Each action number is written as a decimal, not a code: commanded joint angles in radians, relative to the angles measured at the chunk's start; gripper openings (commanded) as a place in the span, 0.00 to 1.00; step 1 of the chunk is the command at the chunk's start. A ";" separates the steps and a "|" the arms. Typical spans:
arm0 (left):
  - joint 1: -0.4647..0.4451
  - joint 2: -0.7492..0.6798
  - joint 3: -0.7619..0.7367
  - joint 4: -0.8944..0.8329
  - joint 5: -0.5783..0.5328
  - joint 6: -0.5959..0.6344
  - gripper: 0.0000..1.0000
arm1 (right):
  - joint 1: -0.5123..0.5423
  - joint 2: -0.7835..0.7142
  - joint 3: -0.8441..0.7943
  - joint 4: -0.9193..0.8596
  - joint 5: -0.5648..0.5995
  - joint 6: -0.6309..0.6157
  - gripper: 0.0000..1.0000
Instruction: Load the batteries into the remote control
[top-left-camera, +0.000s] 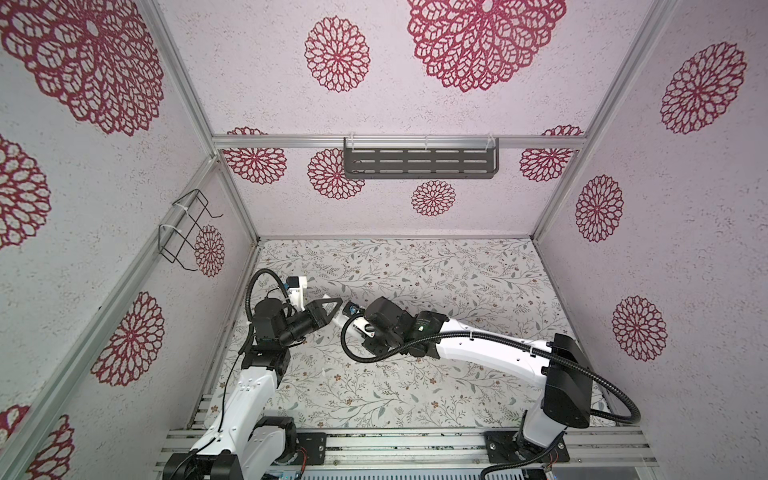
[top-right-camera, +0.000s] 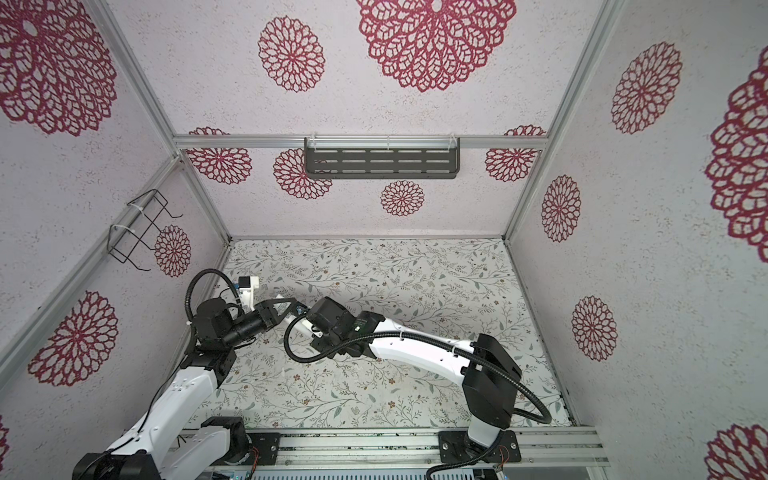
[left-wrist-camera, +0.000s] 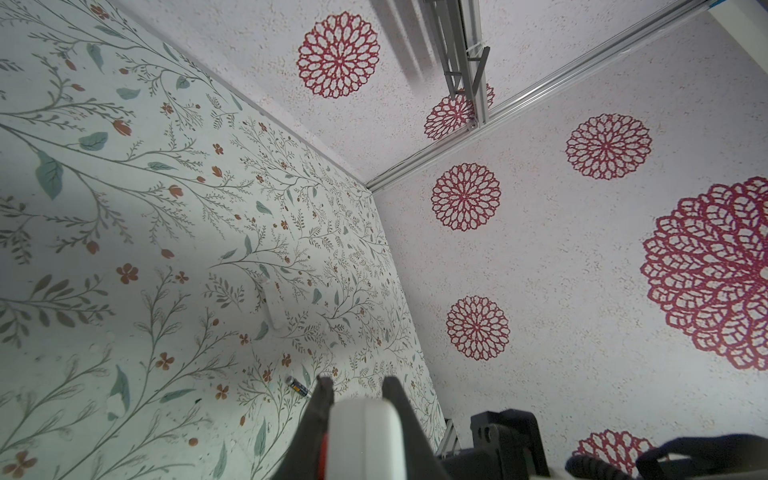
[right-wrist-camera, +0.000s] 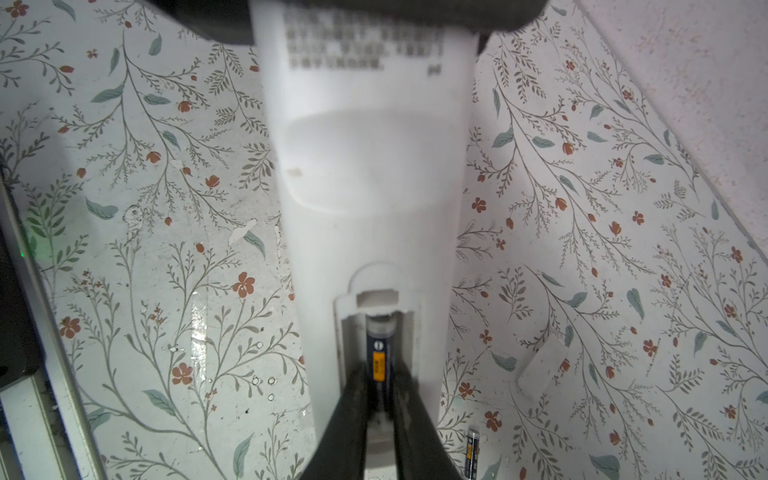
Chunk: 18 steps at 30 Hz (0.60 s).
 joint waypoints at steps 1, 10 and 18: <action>0.020 -0.018 0.011 0.008 0.076 -0.027 0.00 | -0.039 -0.030 -0.025 -0.081 0.138 0.044 0.21; 0.029 -0.017 0.009 0.014 0.077 -0.030 0.00 | -0.034 -0.035 -0.022 -0.104 0.170 0.057 0.24; 0.031 -0.017 0.009 0.023 0.083 -0.034 0.00 | -0.029 -0.038 -0.035 -0.085 0.169 0.061 0.25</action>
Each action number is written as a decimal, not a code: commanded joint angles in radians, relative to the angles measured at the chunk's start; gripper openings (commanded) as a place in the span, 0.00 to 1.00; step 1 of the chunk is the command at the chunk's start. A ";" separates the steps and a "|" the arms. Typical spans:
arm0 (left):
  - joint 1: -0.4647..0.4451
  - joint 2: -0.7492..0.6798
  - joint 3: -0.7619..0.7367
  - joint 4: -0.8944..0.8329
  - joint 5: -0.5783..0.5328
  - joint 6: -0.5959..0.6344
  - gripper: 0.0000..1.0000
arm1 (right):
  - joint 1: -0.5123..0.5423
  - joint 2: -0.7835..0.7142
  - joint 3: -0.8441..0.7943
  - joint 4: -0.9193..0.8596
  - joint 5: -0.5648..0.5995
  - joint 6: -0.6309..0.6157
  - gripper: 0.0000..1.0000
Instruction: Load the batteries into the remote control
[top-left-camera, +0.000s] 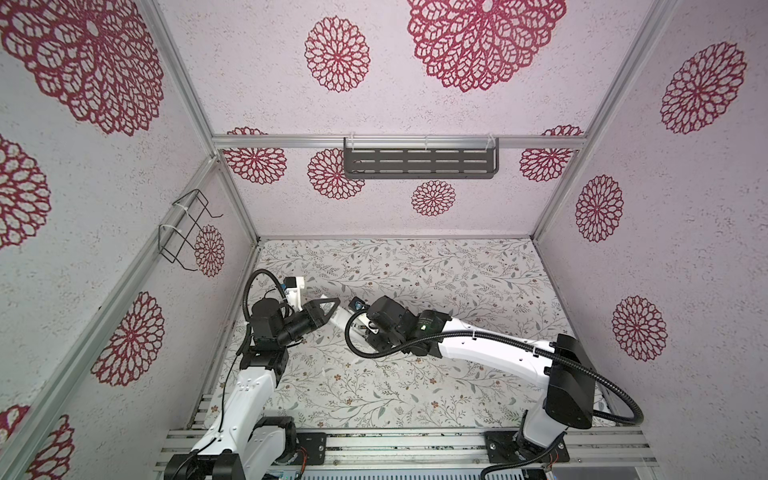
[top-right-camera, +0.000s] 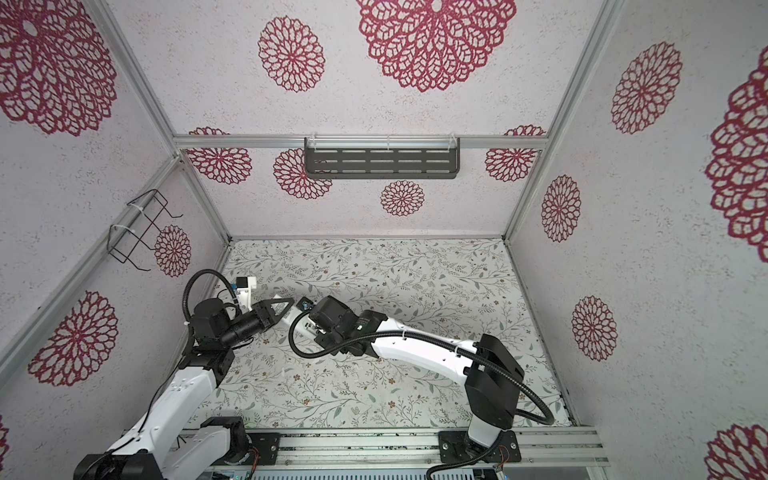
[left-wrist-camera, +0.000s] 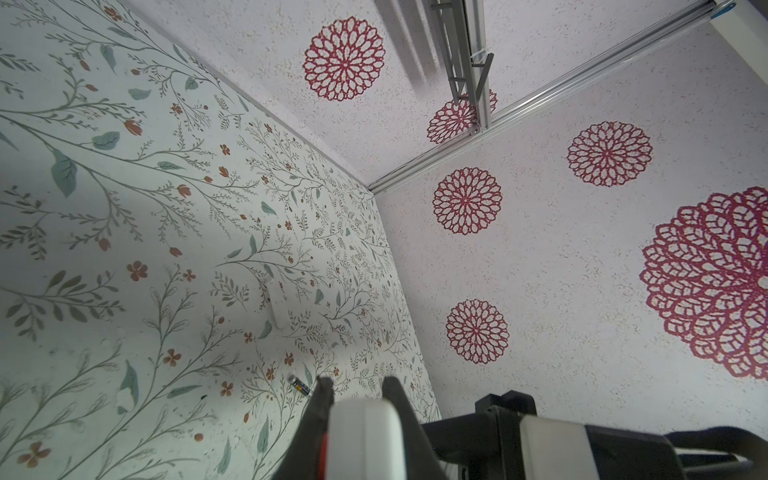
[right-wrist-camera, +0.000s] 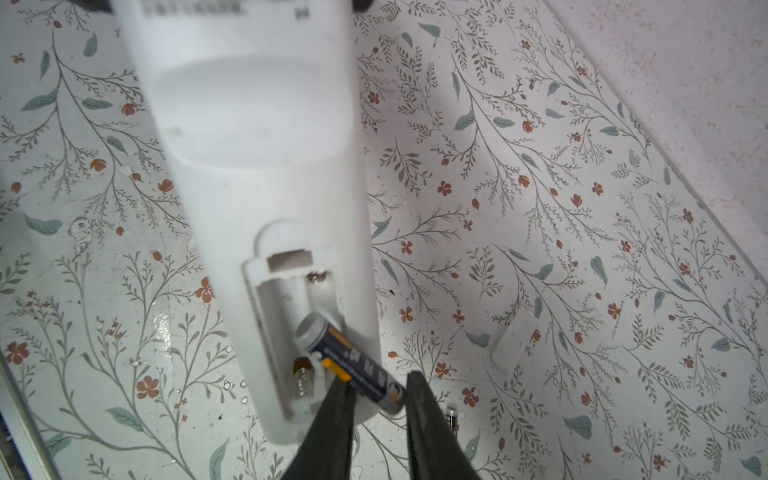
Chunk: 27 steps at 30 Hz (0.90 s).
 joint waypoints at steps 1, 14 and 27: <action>0.006 -0.017 0.009 0.031 0.068 -0.032 0.00 | -0.021 -0.024 -0.028 -0.062 0.084 0.018 0.25; 0.016 -0.026 0.002 0.038 0.062 -0.036 0.00 | -0.005 -0.049 -0.050 -0.029 0.029 -0.029 0.14; 0.036 -0.035 -0.002 0.031 0.057 -0.036 0.00 | 0.012 -0.115 -0.103 -0.006 -0.077 -0.062 0.12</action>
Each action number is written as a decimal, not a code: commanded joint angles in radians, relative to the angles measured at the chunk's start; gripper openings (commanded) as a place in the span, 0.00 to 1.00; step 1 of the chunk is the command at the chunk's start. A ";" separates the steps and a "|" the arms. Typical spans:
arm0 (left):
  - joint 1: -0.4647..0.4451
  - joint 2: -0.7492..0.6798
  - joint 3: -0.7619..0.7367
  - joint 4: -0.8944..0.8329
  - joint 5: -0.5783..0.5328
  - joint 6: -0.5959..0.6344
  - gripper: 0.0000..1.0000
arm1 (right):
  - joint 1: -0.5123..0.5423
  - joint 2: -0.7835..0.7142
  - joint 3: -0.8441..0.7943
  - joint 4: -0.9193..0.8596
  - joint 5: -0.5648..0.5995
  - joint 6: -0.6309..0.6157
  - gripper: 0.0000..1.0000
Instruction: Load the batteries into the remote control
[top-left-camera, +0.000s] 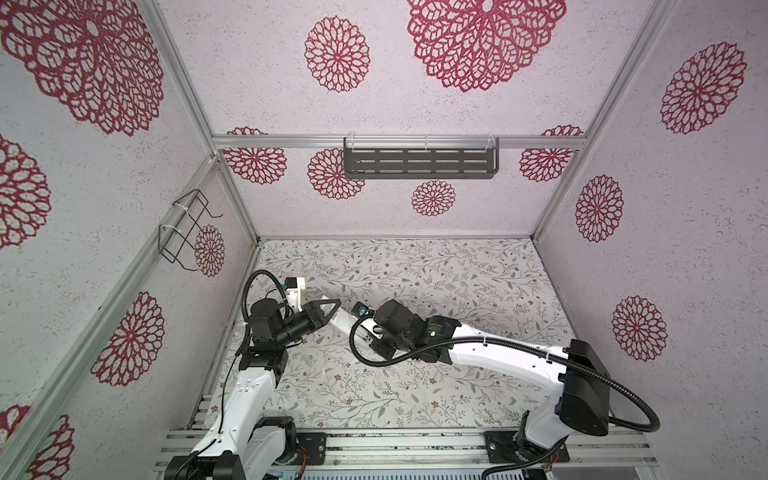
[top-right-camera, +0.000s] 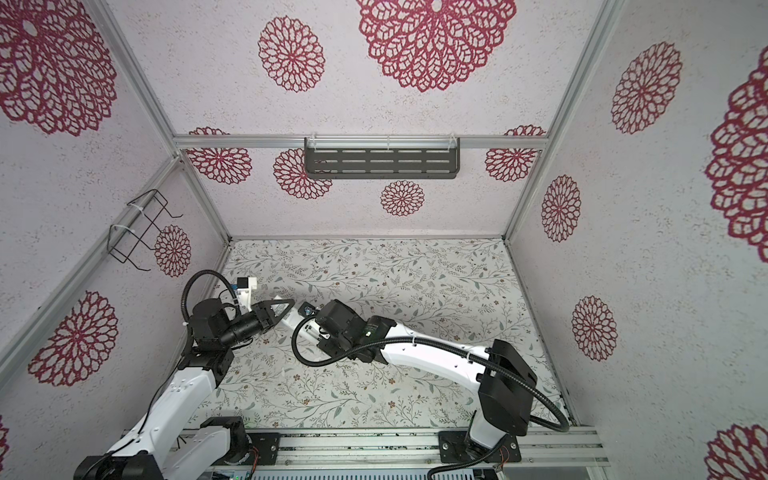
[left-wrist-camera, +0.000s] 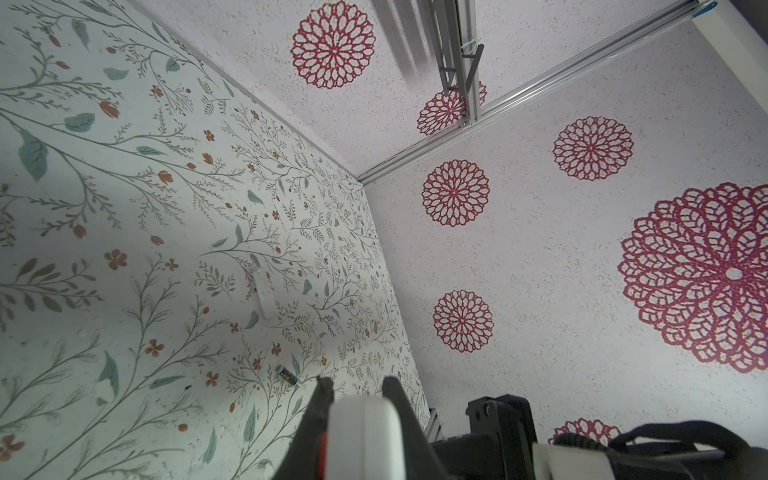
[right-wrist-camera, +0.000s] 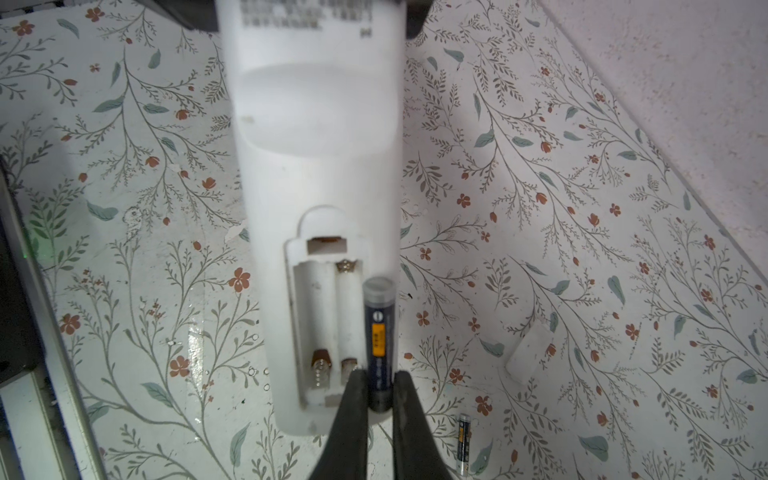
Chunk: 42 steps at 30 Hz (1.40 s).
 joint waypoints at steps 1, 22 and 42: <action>0.026 -0.028 -0.002 0.028 0.005 -0.011 0.00 | 0.001 -0.036 -0.015 -0.084 -0.019 -0.018 0.12; 0.030 -0.032 -0.001 0.025 0.001 0.001 0.00 | 0.022 -0.039 0.002 -0.105 -0.056 -0.039 0.11; -0.059 -0.081 0.008 -0.063 -0.059 0.081 0.00 | 0.008 0.039 0.123 -0.227 -0.080 -0.058 0.10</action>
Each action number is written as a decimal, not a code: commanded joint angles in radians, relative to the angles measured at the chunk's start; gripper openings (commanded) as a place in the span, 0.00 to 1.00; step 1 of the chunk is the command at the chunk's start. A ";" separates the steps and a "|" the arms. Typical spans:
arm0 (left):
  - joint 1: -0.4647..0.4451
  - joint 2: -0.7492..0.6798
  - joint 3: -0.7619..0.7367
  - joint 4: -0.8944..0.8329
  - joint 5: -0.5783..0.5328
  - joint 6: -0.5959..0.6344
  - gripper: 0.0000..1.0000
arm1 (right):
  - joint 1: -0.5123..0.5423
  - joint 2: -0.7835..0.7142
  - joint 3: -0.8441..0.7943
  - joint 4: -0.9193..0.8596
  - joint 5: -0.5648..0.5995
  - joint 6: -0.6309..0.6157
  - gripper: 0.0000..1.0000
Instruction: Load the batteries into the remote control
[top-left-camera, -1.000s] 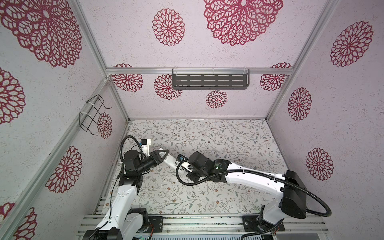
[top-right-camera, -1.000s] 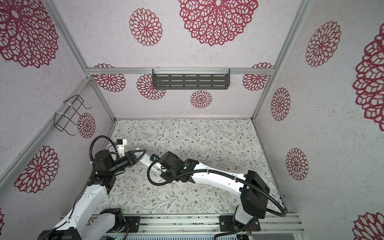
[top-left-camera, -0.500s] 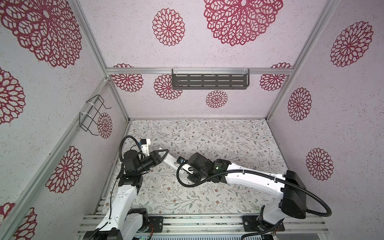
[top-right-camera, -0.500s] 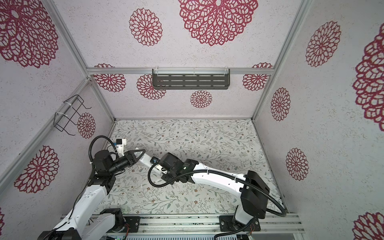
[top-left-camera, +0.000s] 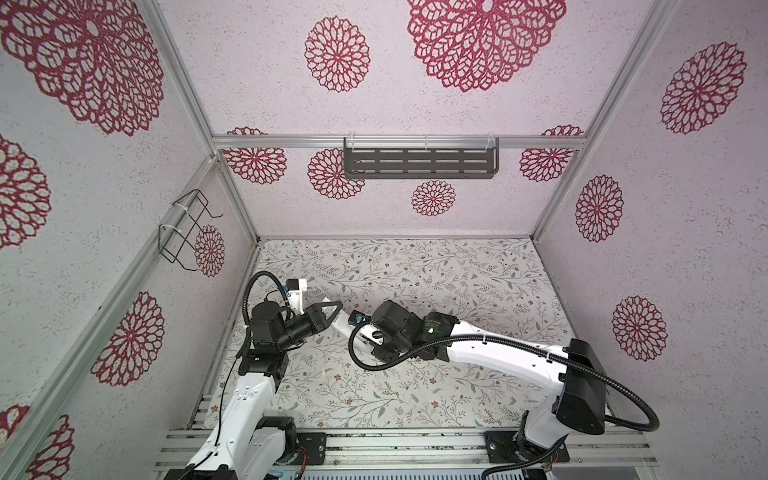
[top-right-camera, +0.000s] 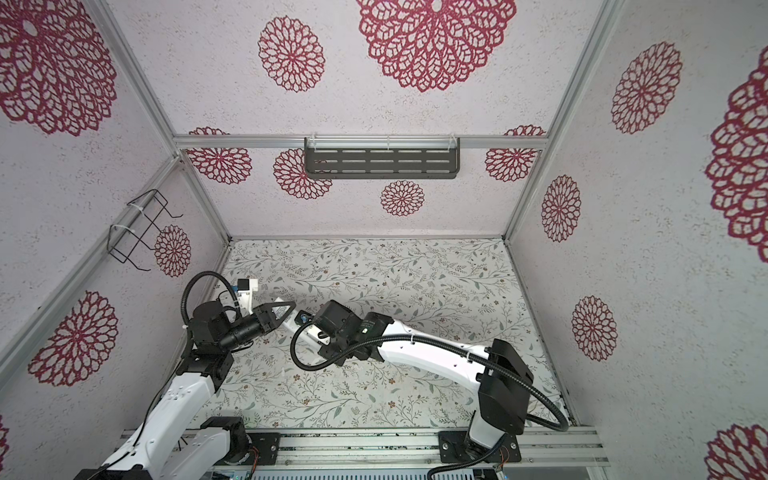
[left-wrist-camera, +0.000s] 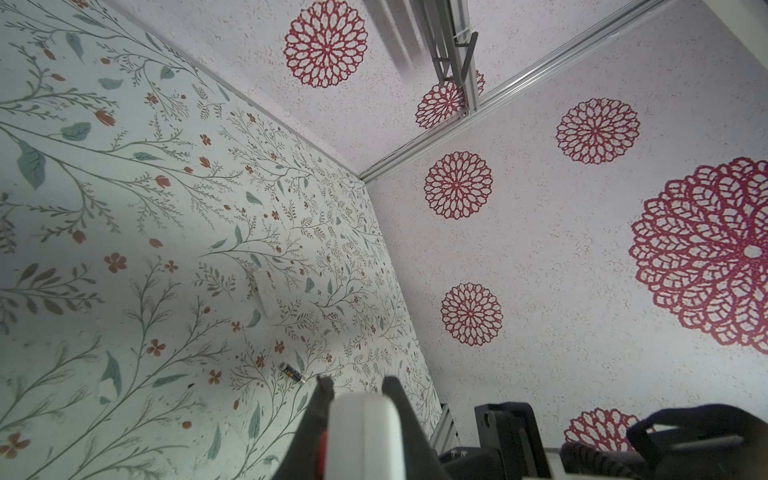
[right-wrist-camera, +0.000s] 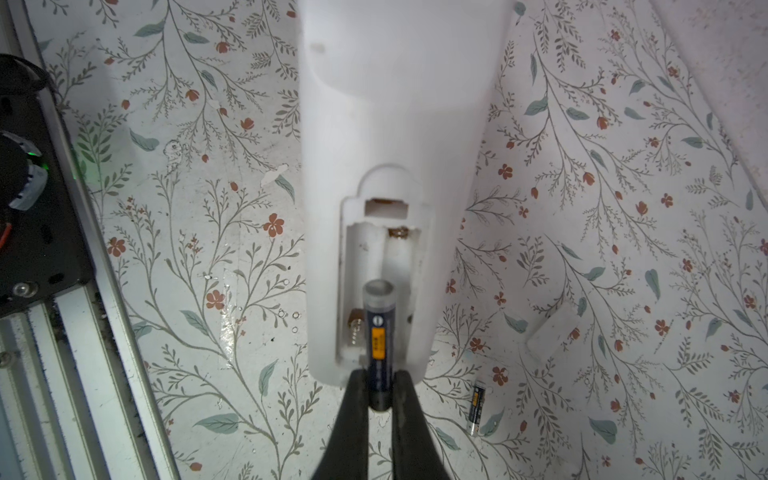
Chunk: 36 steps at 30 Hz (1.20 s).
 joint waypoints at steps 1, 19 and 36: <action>-0.017 -0.026 0.014 -0.013 -0.019 0.030 0.00 | -0.007 0.012 0.044 -0.051 -0.011 -0.006 0.11; -0.043 -0.030 0.001 0.021 -0.025 0.017 0.00 | -0.021 0.108 0.157 -0.136 0.002 0.008 0.14; -0.038 -0.022 -0.039 0.124 -0.005 -0.062 0.00 | -0.046 0.152 0.223 -0.152 0.046 0.055 0.13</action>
